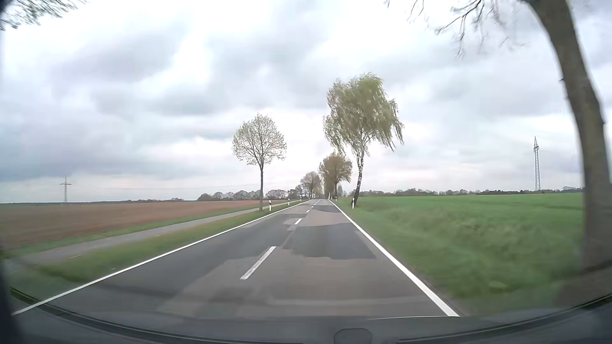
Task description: Follow the waypoints while adhering to traffic rules and regulations
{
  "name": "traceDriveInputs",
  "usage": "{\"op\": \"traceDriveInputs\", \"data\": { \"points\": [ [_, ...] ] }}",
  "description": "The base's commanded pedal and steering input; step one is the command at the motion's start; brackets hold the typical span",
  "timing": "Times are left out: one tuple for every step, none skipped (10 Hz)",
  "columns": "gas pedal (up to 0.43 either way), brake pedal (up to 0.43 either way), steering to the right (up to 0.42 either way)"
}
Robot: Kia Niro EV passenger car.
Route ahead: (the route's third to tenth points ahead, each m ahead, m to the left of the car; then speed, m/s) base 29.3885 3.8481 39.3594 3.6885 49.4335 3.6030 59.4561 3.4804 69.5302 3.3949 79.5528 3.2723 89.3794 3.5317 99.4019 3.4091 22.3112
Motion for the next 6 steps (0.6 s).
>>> {"op": "traceDriveInputs", "data": {
  "points": [
    [0.268, 0.0, -0.001],
    [0.268, 0.0, -0.001],
    [0.268, 0.0, -0.002],
    [0.268, 0.0, -0.002],
    [0.268, 0.0, -0.003],
    [0.268, 0.0, -0.003]
  ]
}}
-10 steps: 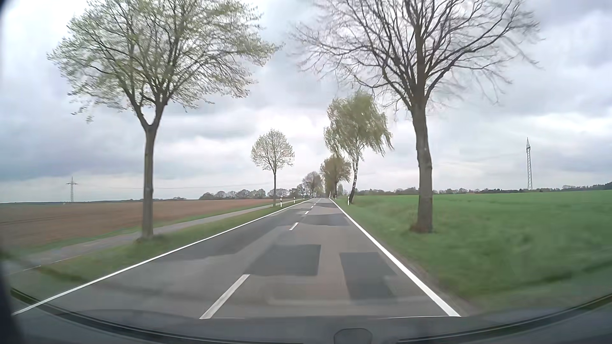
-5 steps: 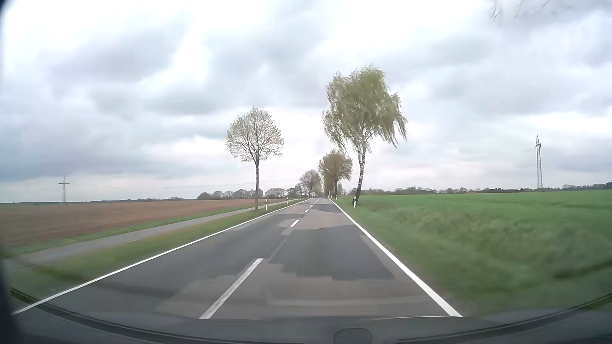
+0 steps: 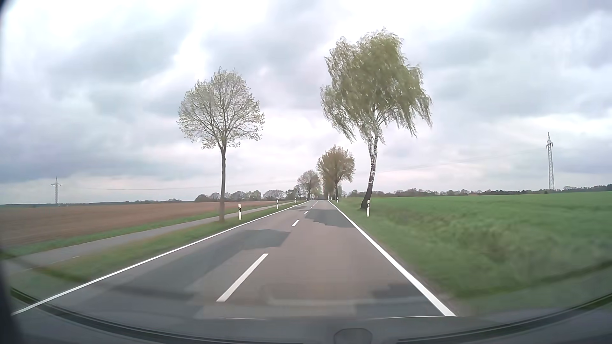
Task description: Follow the waypoints while adhering to traffic rules and regulations
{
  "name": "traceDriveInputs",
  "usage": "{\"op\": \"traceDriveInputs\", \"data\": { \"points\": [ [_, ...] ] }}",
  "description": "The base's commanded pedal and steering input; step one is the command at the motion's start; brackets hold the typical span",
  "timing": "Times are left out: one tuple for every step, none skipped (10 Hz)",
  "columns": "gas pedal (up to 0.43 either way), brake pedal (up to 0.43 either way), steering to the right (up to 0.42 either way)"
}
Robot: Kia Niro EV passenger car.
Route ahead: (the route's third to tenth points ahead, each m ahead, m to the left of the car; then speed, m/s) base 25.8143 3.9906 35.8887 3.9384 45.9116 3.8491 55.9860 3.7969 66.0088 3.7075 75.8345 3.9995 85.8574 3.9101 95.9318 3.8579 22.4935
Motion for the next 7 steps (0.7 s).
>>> {"op": "traceDriveInputs", "data": {
  "points": [
    [0.268, 0.0, -0.003],
    [0.268, 0.0, -0.003],
    [0.268, 0.0, -0.003],
    [0.268, 0.0, -0.001],
    [0.28, 0.0, -0.001],
    [0.28, 0.0, -0.001],
    [0.28, 0.0, -0.001]
  ]
}}
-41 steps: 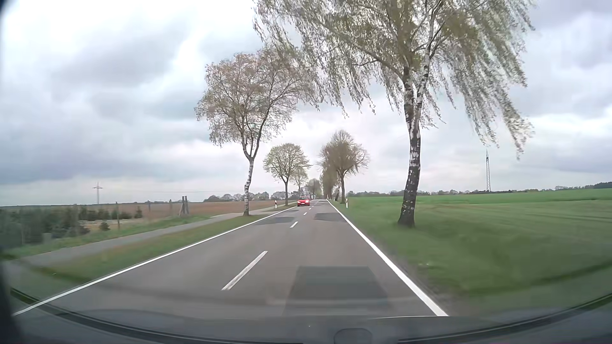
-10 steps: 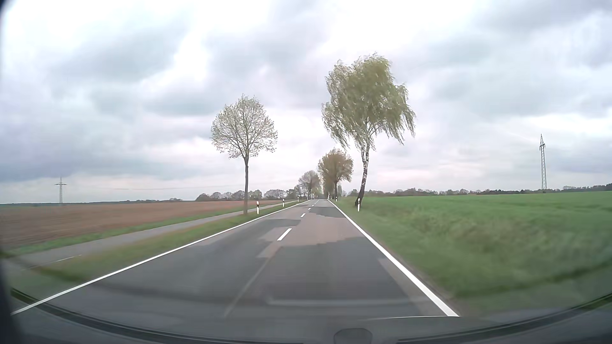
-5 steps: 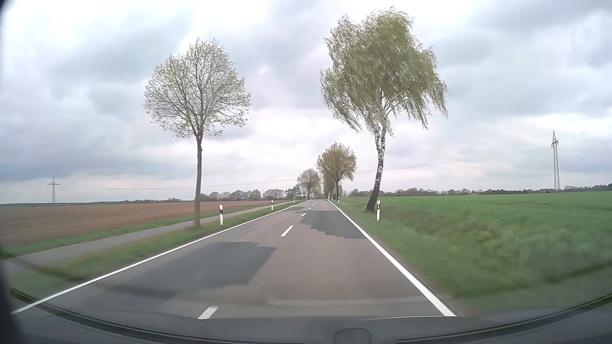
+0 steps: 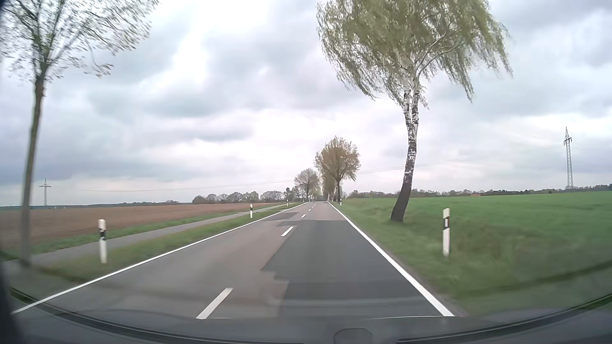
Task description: Follow the waypoints while adhering to traffic rules and regulations
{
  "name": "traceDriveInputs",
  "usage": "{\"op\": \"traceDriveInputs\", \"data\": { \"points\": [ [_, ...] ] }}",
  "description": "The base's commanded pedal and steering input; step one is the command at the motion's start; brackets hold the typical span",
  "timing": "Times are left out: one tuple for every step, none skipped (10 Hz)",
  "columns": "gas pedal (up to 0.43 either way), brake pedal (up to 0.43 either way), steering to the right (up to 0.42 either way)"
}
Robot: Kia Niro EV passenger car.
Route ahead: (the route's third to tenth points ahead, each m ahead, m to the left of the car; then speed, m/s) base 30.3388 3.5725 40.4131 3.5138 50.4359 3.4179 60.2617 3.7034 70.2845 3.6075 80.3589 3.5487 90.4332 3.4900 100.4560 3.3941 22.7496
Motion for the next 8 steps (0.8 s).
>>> {"op": "traceDriveInputs", "data": {
  "points": [
    [0.28, 0.0, -0.001],
    [0.28, 0.0, -0.001],
    [0.28, 0.0, -0.001],
    [0.28, 0.0, -0.001],
    [0.28, 0.0, -0.001],
    [0.28, 0.0, -0.003],
    [0.28, 0.0, -0.003],
    [0.28, 0.0, -0.004]
  ]
}}
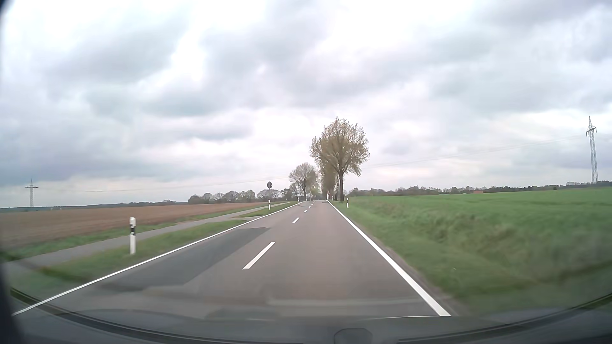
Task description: Follow the waypoints while adhering to traffic rules and regulations
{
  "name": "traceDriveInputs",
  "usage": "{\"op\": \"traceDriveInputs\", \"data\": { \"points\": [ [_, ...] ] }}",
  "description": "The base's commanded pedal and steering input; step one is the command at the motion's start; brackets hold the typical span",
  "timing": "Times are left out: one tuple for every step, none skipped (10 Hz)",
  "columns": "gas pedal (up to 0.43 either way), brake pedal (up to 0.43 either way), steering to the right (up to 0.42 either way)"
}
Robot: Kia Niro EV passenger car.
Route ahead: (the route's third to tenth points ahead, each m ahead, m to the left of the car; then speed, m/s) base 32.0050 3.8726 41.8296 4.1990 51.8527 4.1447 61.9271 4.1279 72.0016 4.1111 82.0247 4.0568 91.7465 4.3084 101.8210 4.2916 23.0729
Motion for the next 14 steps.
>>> {"op": "traceDriveInputs", "data": {
  "points": [
    [0.28, 0.0, -0.004],
    [0.28, 0.0, -0.004],
    [0.28, 0.0, -0.004],
    [0.287, 0.0, -0.004],
    [0.287, 0.0, -0.004],
    [0.287, 0.0, -0.005],
    [0.287, 0.0, -0.004],
    [0.28, 0.0, -0.004],
    [0.28, 0.0, -0.004],
    [0.268, 0.0, -0.005],
    [0.268, 0.0, -0.004],
    [0.26, 0.0, -0.004],
    [0.248, 0.0, -0.004],
    [0.24, 0.0, -0.004]
  ]
}}
